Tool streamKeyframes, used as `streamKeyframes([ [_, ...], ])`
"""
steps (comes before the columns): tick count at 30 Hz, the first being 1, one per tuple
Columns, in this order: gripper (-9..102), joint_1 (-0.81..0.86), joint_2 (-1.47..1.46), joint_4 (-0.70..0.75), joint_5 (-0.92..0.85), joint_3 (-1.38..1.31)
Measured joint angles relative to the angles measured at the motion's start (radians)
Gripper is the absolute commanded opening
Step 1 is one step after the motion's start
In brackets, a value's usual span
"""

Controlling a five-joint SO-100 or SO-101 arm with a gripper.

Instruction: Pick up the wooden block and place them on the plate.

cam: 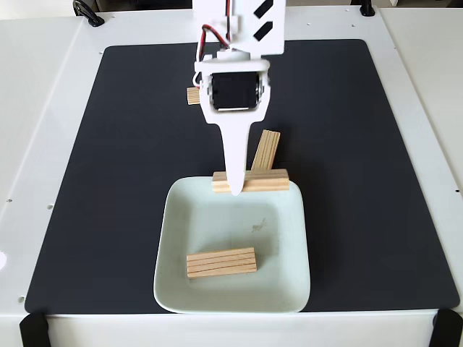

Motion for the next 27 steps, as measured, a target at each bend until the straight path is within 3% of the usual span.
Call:
streamKeyframes([
  [13,0,0.015,-0.371,-0.012,0.031,-0.505],
  [21,1,0.023,-0.423,-0.091,0.031,-0.552],
  [27,23,0.038,-0.426,-0.048,0.031,-0.551],
])
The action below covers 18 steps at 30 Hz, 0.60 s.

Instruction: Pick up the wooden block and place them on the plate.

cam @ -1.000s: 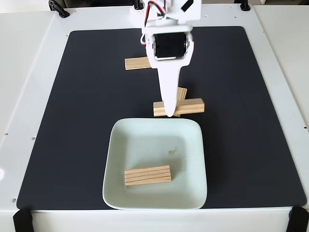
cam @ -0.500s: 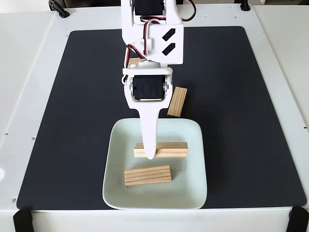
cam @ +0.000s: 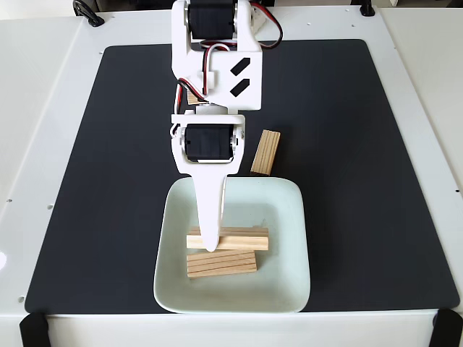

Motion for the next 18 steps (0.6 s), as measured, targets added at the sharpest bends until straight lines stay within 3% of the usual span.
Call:
streamKeyframes([
  [6,39,0.000,0.031,0.091,0.000,0.100],
  [18,39,-0.012,0.327,0.100,0.000,0.377],
])
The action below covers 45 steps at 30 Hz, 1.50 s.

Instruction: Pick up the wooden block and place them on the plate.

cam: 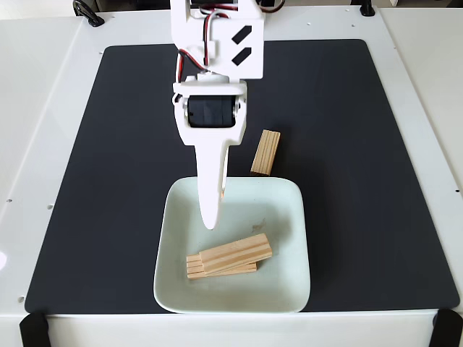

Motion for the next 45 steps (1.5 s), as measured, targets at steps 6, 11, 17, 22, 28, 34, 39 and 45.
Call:
streamKeyframes([
  [6,15,-0.025,0.307,0.000,-0.104,0.359],
  [11,0,-0.049,0.591,0.000,-0.225,0.719],
  [17,-1,-0.049,0.810,0.000,-0.468,1.023],
  [22,-1,-0.061,0.805,0.000,-0.724,1.052],
  [28,-1,-0.117,0.667,0.000,-0.821,0.969],
  [34,-1,-0.140,0.526,0.000,-0.986,0.899],
  [39,10,-0.140,0.462,-0.002,-1.019,0.899],
  [45,22,-0.143,0.410,-0.002,-1.022,0.894],
])
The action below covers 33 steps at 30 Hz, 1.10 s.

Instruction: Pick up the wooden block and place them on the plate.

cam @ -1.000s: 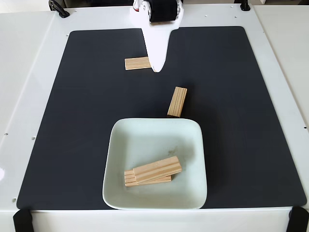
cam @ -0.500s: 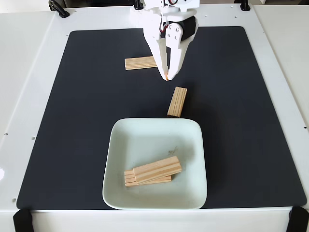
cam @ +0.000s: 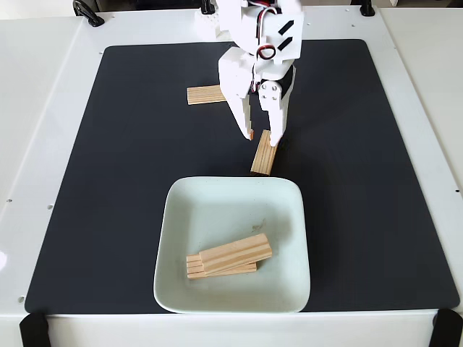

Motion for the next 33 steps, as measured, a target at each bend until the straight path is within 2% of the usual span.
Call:
streamKeyframes([
  [7,24,-0.008,-0.043,-0.081,-0.006,-0.009],
  [17,23,-0.006,-0.058,-0.094,-0.063,-0.011],
  [27,0,-0.008,-0.058,-0.094,-0.063,-0.011],
  [33,-1,-0.002,-0.058,-0.100,-0.063,-0.003],
])
